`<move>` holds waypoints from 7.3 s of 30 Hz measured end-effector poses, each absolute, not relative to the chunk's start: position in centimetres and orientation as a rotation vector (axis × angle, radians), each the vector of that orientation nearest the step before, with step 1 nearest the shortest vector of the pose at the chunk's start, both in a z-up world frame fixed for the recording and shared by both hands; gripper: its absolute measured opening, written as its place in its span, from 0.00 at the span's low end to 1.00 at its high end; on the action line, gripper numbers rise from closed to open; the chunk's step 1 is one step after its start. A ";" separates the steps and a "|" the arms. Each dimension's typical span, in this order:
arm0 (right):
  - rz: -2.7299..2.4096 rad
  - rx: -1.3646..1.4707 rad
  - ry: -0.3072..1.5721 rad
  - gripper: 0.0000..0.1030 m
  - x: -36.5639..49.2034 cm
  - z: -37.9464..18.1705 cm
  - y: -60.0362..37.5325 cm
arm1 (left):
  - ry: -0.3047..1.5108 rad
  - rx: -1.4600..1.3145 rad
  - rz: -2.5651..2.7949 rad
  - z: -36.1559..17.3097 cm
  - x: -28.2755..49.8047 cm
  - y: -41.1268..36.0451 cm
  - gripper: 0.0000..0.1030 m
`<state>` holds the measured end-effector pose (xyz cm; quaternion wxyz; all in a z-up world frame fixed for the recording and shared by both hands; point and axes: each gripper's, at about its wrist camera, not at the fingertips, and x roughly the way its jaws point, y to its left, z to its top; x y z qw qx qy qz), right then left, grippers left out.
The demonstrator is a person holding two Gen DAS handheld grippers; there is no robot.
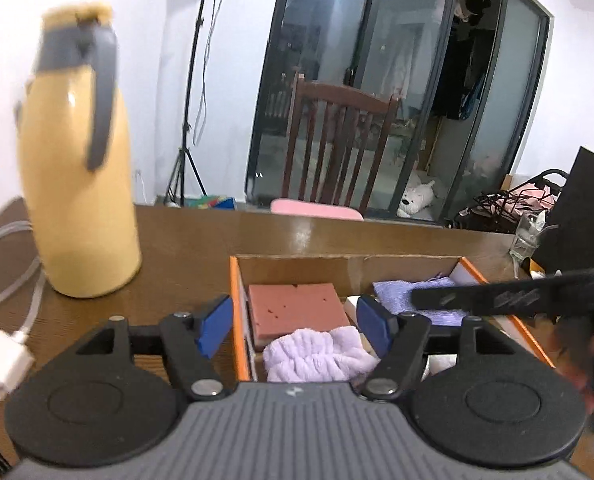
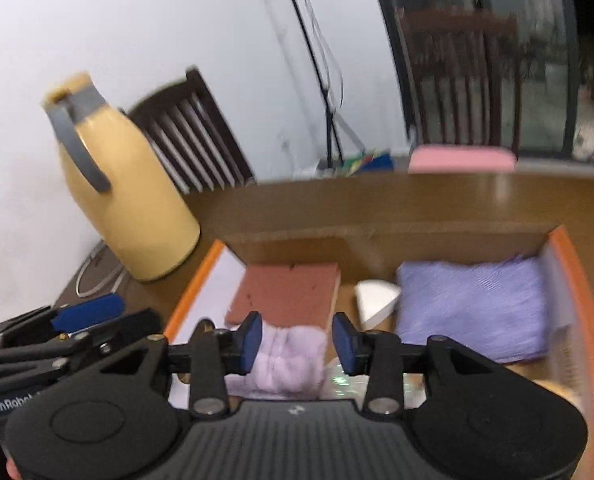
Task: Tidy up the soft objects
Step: 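Carry the lavender towel into the box and open the grippers, then withdraw both grippers from the box back toward the pile, then grasp the small snack packet with the left gripper while the right gripper grasps the white round foam puck, then carry the snack packet and foam puck into the box and open both grippers, then move both grippers from the box to the pink satin scrunchies, then grasp one pink satin scrunchie with the left gripper while the right gripper grasps the other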
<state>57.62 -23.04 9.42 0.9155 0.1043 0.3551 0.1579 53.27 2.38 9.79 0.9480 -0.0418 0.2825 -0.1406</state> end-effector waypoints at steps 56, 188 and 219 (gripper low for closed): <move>0.151 0.198 0.408 0.88 17.8 -1.3 -32.3 | 0.445 0.019 -0.296 0.8 21.4 -1.9 0.99; 0.346 0.183 0.493 0.56 37.2 1.6 -27.8 | 0.546 -0.147 -0.424 0.4 38.6 -2.3 0.69; 0.415 0.132 0.457 0.17 26.2 2.0 -25.5 | 0.495 -0.103 -0.511 2.2 25.9 -2.0 0.30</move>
